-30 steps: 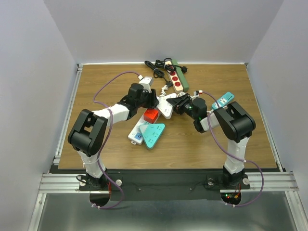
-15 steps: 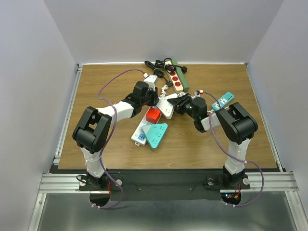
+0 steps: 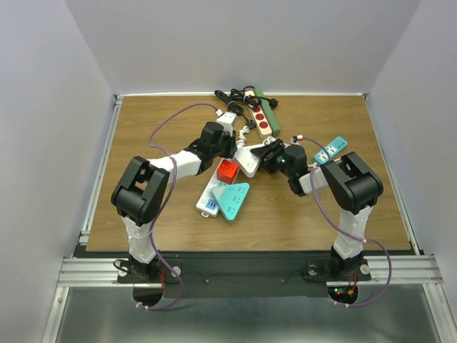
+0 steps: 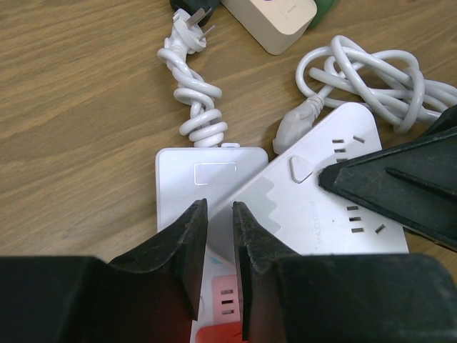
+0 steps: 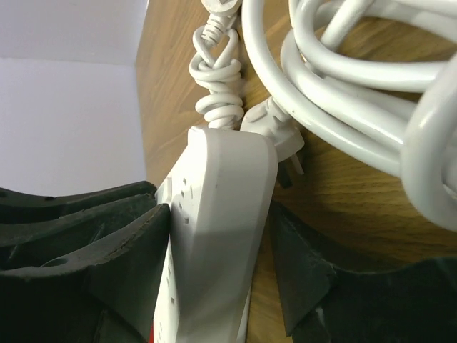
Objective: Insert the plug
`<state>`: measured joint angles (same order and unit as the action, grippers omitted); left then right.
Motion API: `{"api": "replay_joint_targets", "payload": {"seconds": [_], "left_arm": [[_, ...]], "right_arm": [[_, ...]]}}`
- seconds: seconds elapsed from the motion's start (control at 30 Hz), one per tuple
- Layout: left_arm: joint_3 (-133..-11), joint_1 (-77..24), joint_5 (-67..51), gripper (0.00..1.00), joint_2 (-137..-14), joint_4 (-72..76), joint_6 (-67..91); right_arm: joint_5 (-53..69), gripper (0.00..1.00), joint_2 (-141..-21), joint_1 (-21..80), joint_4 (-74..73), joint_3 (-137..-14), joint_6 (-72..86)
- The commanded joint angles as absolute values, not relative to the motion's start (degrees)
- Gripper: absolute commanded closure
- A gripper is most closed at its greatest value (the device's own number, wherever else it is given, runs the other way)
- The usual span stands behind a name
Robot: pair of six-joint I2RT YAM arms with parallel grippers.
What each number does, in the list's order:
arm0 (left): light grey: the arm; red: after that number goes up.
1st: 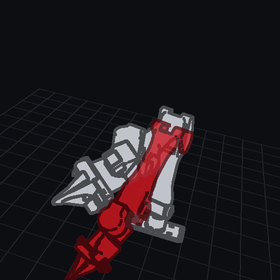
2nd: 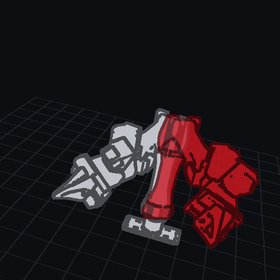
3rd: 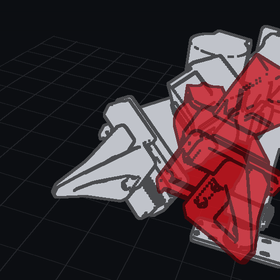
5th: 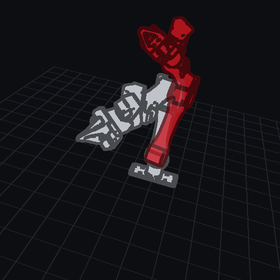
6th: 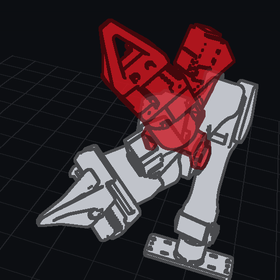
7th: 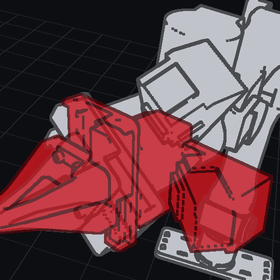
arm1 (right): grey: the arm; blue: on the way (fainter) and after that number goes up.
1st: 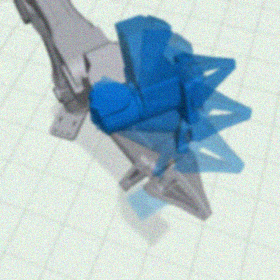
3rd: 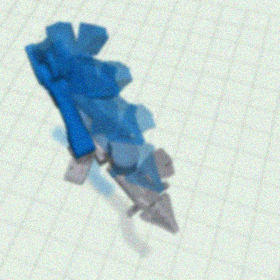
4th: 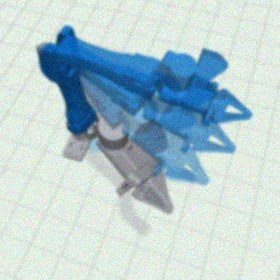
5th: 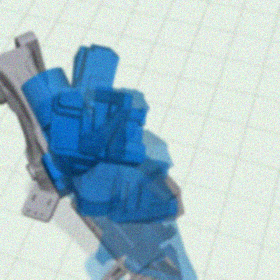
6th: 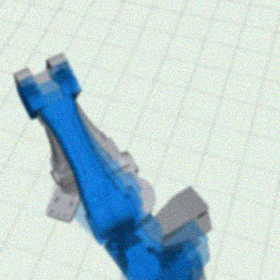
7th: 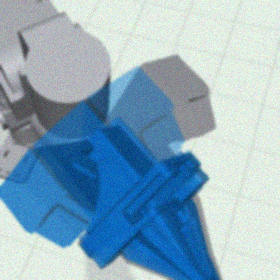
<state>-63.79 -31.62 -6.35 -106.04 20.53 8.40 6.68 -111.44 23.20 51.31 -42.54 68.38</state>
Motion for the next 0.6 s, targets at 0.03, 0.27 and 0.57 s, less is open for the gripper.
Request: {"api": "replay_joint_targets", "payload": {"seconds": [0.03, 0.27, 0.57], "left_arm": [[-63.46, -32.43, -5.36, 0.69, -107.4, 14.59, 6.86], [-61.44, -32.87, -1.42, 0.7, -106.0, 14.41, 7.38], [-57.04, -33.84, -0.44, 0.74, -104.77, 16.08, 9.75]], "right_arm": [[2.99, 0.38, -111.01, 22.94, 42.19, -42.01, 62.23], [3.07, 0.37, -108.9, 22.94, 40.87, -42.8, 58.64], [8.69, 0.28, -106.35, 22.94, 34.9, -46.41, 49.93]]}}
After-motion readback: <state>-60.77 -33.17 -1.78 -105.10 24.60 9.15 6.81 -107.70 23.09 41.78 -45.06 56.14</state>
